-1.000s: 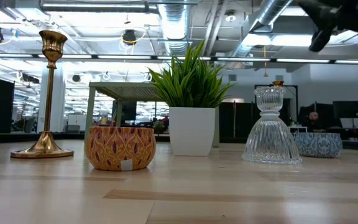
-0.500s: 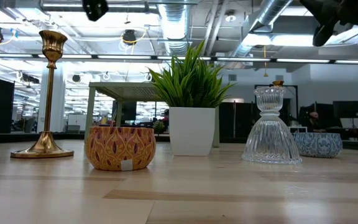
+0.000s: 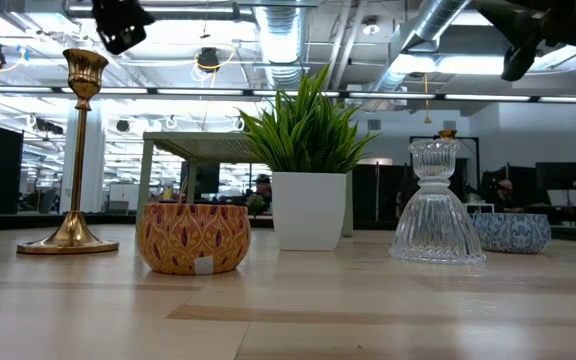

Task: Pick & Place candle stick holders
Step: Put the middle left gold candle holder on the shelf

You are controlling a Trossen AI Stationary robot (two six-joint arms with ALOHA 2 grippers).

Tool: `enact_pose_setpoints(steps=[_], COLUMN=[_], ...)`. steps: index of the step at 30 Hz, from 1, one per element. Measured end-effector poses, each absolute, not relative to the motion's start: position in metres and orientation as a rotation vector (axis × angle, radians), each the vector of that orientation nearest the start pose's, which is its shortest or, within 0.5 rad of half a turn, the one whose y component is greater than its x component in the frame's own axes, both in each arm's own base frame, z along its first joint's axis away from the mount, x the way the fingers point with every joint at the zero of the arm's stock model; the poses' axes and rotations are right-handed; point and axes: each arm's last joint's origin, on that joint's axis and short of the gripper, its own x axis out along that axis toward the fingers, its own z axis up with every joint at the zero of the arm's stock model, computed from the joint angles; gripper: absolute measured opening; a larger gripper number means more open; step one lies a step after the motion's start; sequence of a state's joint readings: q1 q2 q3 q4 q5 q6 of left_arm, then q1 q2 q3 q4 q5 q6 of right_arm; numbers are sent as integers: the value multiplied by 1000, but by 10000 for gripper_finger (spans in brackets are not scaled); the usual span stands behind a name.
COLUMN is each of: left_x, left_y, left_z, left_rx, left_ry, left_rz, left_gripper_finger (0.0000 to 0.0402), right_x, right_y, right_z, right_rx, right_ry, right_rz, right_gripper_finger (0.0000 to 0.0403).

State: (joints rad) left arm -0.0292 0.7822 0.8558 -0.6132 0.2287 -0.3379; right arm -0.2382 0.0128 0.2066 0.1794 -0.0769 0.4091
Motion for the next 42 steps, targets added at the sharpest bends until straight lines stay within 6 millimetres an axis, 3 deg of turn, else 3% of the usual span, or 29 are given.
enact_pose_setpoints(steps=[11,23,34,42], left_x=[142,136,135,142], left_y=[-30,-41,-49,-51], left_z=[304,295,235,204], left_rx=[-380,-304,-384,-357], left_ry=[786,861,990,883], left_rz=[-195,-178,-132,-91], left_gripper_finger=[218,218,218,218], right_x=[73,73,73,73], right_y=[-16,-16,-16,-16], right_z=[248,248,248,248], right_rx=[345,345,345,346], right_ry=[-395,-395,-395,-395], right_rz=[-82,-82,-82,-82], right_gripper_finger=[103,103,103,103])
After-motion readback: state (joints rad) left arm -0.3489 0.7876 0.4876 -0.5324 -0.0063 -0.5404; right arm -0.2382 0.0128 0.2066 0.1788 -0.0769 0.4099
